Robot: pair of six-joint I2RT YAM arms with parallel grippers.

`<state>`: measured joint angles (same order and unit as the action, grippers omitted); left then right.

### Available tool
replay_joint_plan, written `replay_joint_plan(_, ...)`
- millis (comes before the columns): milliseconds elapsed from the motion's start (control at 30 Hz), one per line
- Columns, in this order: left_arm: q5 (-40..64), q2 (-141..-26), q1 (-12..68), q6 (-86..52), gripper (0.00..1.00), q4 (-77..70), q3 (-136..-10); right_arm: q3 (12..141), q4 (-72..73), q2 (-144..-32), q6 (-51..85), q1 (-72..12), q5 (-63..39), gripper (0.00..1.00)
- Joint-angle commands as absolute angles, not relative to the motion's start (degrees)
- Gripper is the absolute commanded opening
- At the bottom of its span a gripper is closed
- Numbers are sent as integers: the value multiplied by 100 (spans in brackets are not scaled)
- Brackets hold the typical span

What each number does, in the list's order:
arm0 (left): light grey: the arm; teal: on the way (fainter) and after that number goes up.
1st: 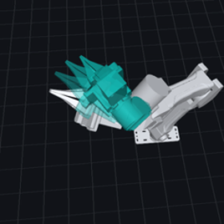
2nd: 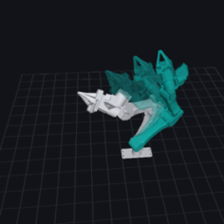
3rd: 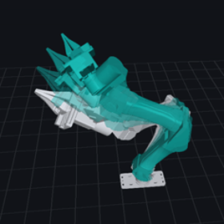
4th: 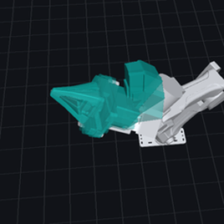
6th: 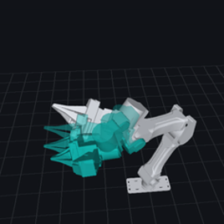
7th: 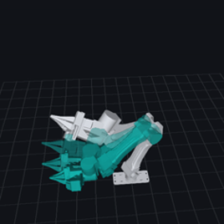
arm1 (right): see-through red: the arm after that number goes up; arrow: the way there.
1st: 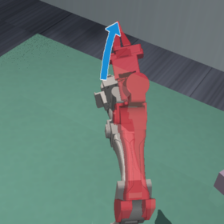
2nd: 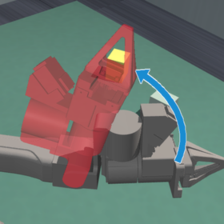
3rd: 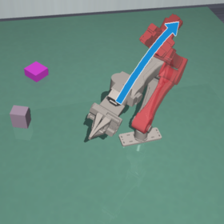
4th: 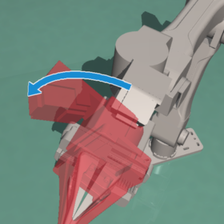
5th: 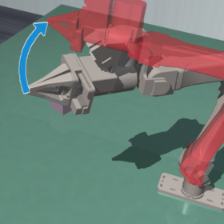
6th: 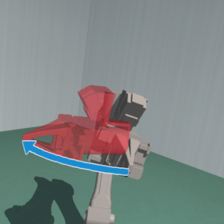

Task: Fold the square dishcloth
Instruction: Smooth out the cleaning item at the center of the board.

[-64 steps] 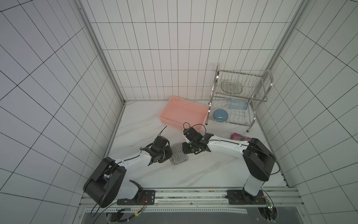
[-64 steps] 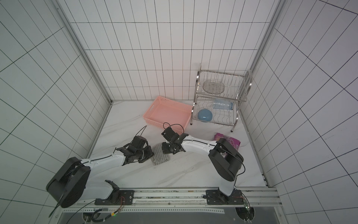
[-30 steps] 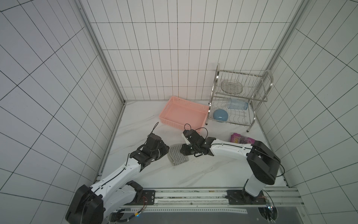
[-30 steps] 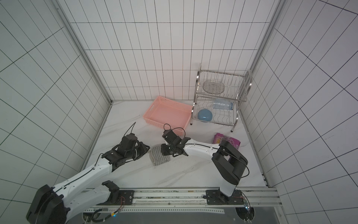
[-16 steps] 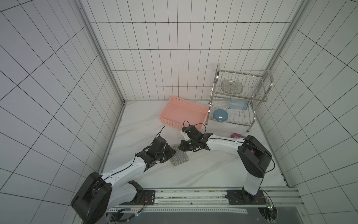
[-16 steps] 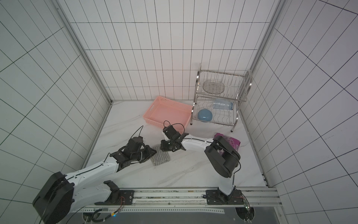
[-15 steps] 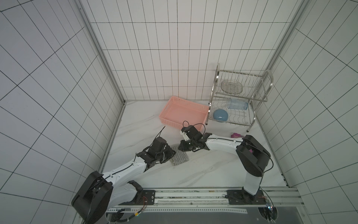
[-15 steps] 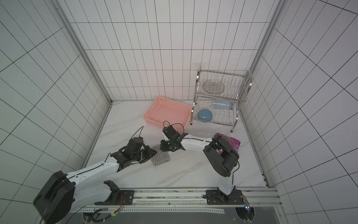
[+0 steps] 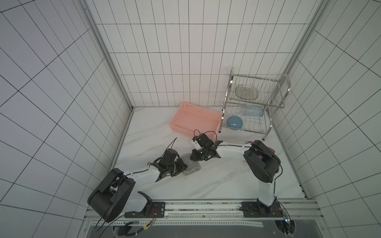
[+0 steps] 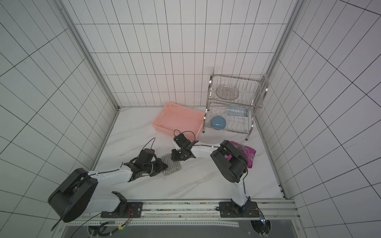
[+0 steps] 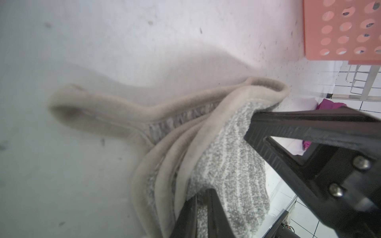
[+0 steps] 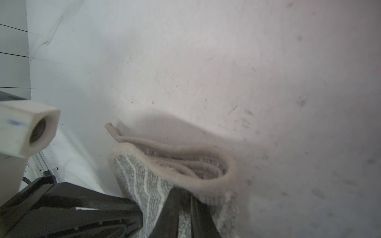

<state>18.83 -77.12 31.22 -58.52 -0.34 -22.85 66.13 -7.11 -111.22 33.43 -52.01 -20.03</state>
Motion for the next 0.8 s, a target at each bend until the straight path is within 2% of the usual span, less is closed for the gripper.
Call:
replay_joint_plan(0, 1684, -8077, 3059, -5354, 16, 227, -2540, 6349, -1004, -10965, 3470, -5098, -1317, 15)
replay_joint_plan(200, 1878, -8549, 3060, -4966, 16, 213, -3138, 6178, -1328, -10353, 3405, -5089, -943, 15)
replay_joint_plan(400, 1812, -8265, 3058, -4918, 16, 445, -3199, 6050, -1428, -9761, 3450, -5200, -1142, 17)
replay_joint_plan(767, 1650, -7725, 3058, -5031, 19, 705, -3081, 5881, -912, -10170, 3911, -5732, -1594, 17)
